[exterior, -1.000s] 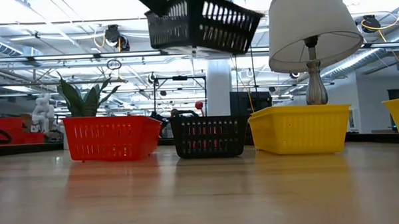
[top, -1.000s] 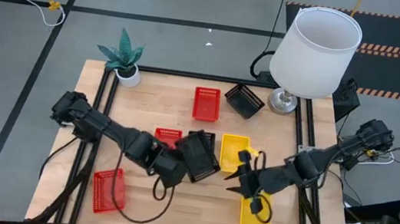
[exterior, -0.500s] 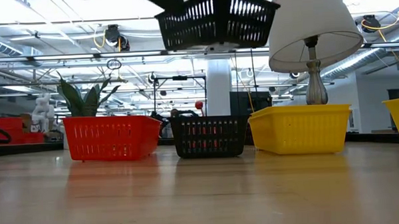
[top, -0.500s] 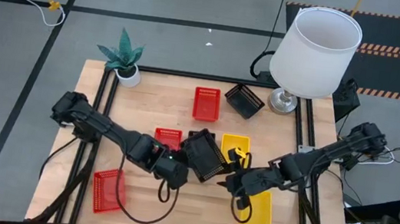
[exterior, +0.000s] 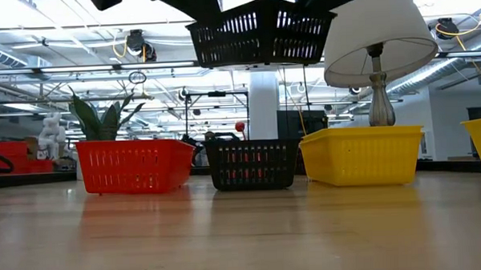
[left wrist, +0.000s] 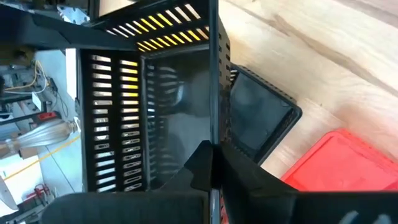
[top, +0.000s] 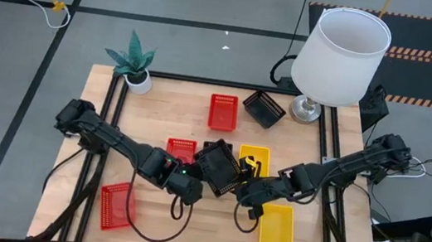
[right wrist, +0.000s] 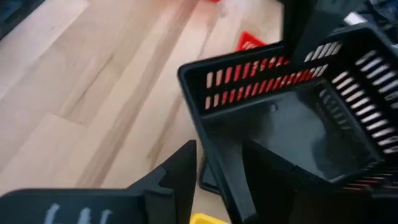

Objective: Stack baskets by color
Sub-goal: Stack the bottom black bin on top of the middle black bin

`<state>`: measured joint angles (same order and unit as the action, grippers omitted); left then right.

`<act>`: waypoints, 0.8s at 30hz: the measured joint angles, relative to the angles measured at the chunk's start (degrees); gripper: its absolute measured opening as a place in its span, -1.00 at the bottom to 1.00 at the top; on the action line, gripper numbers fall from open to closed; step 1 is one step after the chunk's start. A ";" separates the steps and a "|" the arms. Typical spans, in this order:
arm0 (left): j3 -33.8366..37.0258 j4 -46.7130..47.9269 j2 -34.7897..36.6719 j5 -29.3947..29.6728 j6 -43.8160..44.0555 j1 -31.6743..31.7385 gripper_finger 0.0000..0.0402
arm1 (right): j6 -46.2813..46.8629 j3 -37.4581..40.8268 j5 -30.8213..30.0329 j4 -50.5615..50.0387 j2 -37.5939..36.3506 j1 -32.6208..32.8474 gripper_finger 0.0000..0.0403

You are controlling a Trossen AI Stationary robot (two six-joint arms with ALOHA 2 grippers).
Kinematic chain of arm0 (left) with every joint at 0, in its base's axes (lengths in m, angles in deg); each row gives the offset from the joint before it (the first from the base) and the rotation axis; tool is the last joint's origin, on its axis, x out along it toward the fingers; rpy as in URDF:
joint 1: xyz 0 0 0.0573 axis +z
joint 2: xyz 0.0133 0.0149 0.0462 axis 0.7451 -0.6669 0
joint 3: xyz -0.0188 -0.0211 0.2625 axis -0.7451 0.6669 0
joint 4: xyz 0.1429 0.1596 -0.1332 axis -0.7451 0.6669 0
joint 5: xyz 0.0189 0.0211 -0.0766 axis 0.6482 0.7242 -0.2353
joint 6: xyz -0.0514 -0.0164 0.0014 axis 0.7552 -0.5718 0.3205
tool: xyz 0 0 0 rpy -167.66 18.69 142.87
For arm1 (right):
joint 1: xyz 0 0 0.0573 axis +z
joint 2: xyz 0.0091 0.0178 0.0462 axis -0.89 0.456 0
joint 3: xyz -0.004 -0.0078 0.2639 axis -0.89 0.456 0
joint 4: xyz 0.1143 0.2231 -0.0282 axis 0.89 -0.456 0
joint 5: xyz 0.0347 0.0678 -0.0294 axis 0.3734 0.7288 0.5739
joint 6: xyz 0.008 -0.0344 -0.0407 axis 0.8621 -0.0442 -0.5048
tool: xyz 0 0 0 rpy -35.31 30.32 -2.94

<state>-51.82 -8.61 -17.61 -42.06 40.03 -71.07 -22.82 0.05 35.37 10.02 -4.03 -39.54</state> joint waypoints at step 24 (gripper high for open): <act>0.09 -3.57 -0.02 15.22 21.60 -0.47 -0.19 | -2.38 0.00 -1.00 1.47 -0.06 -0.21 -0.97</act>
<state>-51.73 -12.18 -17.64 -26.84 61.63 -71.54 -25.19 0.05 34.37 11.49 -4.08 -39.76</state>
